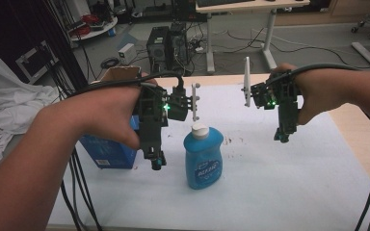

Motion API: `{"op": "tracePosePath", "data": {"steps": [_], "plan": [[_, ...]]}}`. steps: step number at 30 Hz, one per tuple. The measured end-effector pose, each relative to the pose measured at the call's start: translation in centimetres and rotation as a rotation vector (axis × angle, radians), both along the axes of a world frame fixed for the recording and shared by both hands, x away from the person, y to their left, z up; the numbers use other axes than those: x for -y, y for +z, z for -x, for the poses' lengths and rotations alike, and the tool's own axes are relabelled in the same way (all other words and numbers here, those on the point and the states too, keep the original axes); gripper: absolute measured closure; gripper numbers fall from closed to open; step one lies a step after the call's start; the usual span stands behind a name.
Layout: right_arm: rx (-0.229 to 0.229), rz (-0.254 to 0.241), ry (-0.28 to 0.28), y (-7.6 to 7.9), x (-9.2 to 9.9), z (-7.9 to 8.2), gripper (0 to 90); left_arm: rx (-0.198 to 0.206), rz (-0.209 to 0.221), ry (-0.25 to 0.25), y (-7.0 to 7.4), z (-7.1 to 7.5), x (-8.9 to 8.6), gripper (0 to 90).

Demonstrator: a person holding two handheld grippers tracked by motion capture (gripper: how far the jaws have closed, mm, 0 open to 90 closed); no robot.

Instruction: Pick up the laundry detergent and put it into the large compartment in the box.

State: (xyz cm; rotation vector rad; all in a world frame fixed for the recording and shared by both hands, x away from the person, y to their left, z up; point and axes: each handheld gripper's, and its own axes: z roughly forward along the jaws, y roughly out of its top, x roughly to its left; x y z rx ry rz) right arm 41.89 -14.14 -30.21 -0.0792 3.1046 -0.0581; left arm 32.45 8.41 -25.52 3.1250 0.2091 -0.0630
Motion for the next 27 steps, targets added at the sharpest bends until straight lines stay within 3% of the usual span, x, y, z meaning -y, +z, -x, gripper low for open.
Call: {"op": "tracePosePath", "data": {"steps": [10, 11, 17, 27], "plan": [[0.006, 0.004, 0.018, -0.1, -0.3, 0.3, 2.4, -0.008, 0.017, 0.042, 0.2, 0.3, 0.2, 1.8], [0.007, 0.003, 0.018, 0.0, -0.3, 0.3, 2.4, -0.023, 0.027, 0.062, 0.4, 0.3, 0.4, 1.8], [0.012, 0.003, 0.021, 0.1, -0.1, 0.5, 2.4, -0.019, 0.051, 0.099, 1.1, 0.2, 1.2, 1.8], [0.013, 0.011, 0.012, 0.2, 0.1, 0.7, 2.4, -0.035, 0.098, 0.216, 2.0, 0.1, 2.4, 1.8]]}}
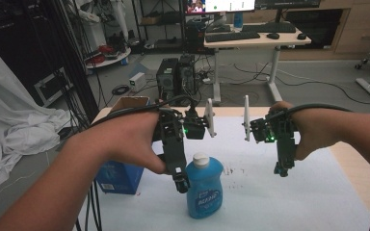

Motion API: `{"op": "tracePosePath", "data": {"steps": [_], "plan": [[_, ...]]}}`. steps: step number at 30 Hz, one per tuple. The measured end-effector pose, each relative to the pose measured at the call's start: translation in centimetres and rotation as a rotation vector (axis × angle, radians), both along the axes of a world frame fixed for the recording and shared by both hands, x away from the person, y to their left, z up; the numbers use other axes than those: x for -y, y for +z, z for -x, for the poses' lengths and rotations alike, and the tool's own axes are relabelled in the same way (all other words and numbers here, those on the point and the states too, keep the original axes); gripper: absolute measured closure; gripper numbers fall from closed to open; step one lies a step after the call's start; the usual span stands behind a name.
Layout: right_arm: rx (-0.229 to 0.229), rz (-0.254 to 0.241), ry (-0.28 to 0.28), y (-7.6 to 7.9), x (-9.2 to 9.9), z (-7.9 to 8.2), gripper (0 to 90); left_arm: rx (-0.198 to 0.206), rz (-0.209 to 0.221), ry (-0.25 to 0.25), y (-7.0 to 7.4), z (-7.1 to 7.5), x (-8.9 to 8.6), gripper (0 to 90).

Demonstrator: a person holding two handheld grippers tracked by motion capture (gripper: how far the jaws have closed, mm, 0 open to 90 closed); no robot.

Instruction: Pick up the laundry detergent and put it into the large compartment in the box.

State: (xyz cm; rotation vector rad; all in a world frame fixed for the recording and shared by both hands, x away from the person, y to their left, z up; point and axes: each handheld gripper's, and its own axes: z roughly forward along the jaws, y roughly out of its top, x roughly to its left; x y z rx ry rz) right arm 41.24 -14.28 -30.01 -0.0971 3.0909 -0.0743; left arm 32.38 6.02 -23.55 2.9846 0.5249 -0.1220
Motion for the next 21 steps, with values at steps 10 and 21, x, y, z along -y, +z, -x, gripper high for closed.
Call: {"op": "tracePosePath", "data": {"steps": [10, 21], "plan": [[-0.003, 0.004, 0.002, -0.1, 0.1, -0.2, 2.4, 0.032, 0.031, 0.059, 0.7, 0.0, 1.1, 1.8], [0.000, 0.010, 0.010, -0.1, 0.0, -0.1, 2.4, 0.044, 0.027, 0.150, 0.1, -0.5, 2.2, 1.8]]}}
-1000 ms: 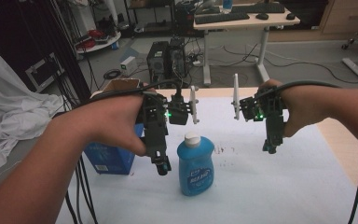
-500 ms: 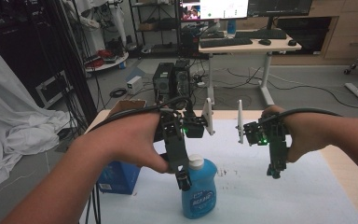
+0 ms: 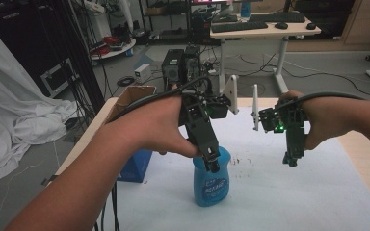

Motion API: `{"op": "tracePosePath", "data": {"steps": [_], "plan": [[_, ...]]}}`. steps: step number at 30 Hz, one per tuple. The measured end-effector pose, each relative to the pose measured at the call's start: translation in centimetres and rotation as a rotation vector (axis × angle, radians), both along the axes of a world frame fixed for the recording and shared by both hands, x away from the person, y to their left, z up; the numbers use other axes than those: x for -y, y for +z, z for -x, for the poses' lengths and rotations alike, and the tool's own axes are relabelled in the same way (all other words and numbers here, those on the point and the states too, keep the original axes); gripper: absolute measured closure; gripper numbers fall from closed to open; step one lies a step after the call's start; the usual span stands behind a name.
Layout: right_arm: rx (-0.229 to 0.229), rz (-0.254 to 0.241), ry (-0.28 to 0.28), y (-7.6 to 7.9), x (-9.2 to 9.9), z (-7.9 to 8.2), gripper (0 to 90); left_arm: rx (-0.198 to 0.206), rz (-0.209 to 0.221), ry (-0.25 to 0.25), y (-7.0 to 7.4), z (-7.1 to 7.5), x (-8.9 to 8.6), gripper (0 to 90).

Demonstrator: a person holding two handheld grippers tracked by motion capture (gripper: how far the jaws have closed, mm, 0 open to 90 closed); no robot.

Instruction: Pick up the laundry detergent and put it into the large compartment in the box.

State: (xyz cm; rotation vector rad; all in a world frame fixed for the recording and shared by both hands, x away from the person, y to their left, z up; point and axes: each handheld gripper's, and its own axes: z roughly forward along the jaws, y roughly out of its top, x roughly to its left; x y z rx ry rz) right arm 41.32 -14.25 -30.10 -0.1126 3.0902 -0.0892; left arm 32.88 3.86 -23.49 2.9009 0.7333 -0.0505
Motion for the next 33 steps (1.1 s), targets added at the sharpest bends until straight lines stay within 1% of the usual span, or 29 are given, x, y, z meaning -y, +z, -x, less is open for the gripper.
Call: {"op": "tracePosePath", "data": {"steps": [3, 6, 9, 11, 13, 14, 16, 18, 20, 21, 22, 23, 24, 28, 30, 31, 32, 33], "plan": [[0.000, 0.003, -0.006, 0.0, 0.0, 0.0, 2.4, -0.006, -0.001, -0.003, -0.4, 0.0, 0.5, 1.8], [0.001, 0.003, -0.005, 0.0, 0.0, 0.1, 2.4, -0.009, -0.011, -0.002, -1.0, -0.2, 0.9, 1.7], [0.001, 0.003, -0.006, 0.0, 0.0, 0.1, 2.4, -0.017, -0.016, 0.010, -1.6, -0.5, 1.2, 1.8], [0.000, 0.003, -0.004, -0.1, 0.0, 0.0, 2.4, -0.018, -0.025, 0.023, -2.1, -0.7, 1.3, 1.8], [0.001, 0.001, 0.002, -0.1, 0.1, 0.0, 2.4, -0.029, -0.025, 0.033, -2.6, -0.9, 1.3, 1.8], [0.003, 0.004, -0.007, -0.1, 0.1, 0.0, 2.4, -0.028, -0.023, 0.038, -2.8, -0.9, 1.4, 1.8], [0.000, 0.007, -0.010, -0.1, 0.1, 0.0, 2.4, -0.033, -0.032, 0.038, -3.3, -1.2, 1.5, 1.8], [-0.002, 0.007, -0.005, -0.2, 0.2, -0.1, 2.4, -0.035, -0.032, 0.043, -3.8, -1.4, 1.5, 1.8], [-0.003, 0.009, -0.011, -0.2, 0.2, 0.0, 2.4, -0.042, -0.038, 0.037, -4.3, -1.6, 1.6, 1.8], [-0.002, 0.010, -0.008, -0.2, 0.2, -0.1, 2.4, -0.043, -0.038, 0.044, -4.5, -1.7, 1.6, 1.8], [0.000, 0.016, -0.022, -0.2, 0.3, 0.0, 2.4, -0.043, -0.046, 0.042, -4.8, -1.8, 1.6, 1.8], [0.000, 0.012, -0.019, -0.2, 0.3, 0.0, 2.4, -0.042, -0.049, 0.041, -5.0, -1.8, 1.6, 1.8], [-0.002, 0.018, -0.025, -0.2, 0.4, 0.0, 2.4, -0.045, -0.052, 0.037, -5.1, -2.0, 1.6, 1.8], [-0.004, 0.016, -0.032, -0.3, 0.8, -0.1, 2.4, -0.053, -0.046, 0.047, -5.7, -2.2, 1.7, 1.8], [-0.006, 0.020, -0.035, -0.4, 0.9, -0.2, 2.4, -0.057, -0.052, 0.048, -6.0, -2.2, 1.7, 1.7], [-0.007, 0.023, -0.034, -0.4, 0.9, -0.2, 2.3, -0.054, -0.060, 0.044, -6.1, -2.3, 1.8, 1.8], [-0.009, 0.022, -0.040, -0.5, 1.0, -0.2, 2.4, -0.051, -0.062, 0.044, -6.2, -2.4, 1.8, 1.8], [-0.007, 0.022, -0.033, -0.5, 1.0, -0.2, 2.4, -0.051, -0.060, 0.050, -6.3, -2.4, 1.8, 1.8]]}}
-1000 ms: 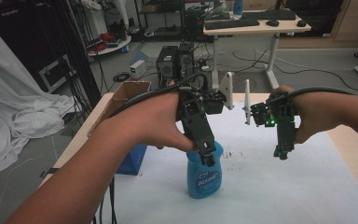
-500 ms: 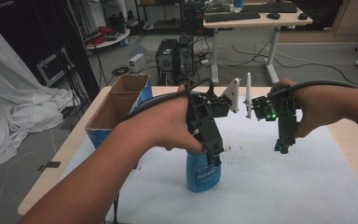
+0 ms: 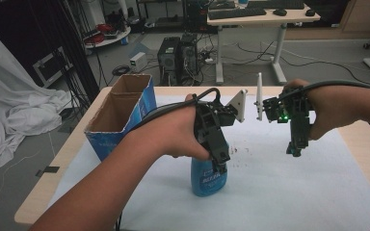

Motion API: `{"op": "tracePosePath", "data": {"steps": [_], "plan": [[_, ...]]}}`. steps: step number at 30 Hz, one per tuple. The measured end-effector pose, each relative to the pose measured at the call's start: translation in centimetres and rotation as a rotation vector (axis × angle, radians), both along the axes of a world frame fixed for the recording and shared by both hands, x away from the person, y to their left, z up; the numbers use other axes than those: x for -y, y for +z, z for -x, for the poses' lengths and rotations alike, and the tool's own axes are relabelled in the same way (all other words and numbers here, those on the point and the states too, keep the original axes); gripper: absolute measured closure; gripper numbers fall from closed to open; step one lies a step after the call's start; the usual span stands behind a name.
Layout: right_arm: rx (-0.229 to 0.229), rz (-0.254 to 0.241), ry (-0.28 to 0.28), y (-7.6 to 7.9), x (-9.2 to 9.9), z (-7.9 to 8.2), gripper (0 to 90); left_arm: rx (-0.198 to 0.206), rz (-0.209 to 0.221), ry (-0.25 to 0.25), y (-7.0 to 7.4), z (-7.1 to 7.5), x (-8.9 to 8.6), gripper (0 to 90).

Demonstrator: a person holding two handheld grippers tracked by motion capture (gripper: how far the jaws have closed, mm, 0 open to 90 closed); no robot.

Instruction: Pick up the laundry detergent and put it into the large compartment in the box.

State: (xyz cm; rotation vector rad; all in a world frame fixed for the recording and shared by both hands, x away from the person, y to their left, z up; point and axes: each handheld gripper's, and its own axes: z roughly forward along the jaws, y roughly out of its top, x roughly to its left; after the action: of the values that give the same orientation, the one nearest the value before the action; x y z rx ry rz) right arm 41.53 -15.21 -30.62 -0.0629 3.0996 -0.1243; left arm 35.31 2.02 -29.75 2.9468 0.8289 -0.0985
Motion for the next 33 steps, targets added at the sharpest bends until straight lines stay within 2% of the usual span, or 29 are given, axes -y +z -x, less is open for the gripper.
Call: {"op": "tracePosePath", "data": {"steps": [8, 22, 33], "plan": [[0.000, -0.008, 0.000, -0.05, -0.04, -0.07, 2.4, 0.023, -0.011, -0.009, 0.04, -0.08, 0.22, 7.7], [-0.001, 0.001, -0.001, -0.19, -0.20, 0.01, 2.4, 0.014, -0.026, -0.001, 0.12, -0.01, 0.40, 11.9], [0.001, 0.000, 0.007, -0.27, -0.35, 0.03, 2.4, 0.024, -0.046, -0.002, 0.00, -0.11, 0.59, 20.7]]}}
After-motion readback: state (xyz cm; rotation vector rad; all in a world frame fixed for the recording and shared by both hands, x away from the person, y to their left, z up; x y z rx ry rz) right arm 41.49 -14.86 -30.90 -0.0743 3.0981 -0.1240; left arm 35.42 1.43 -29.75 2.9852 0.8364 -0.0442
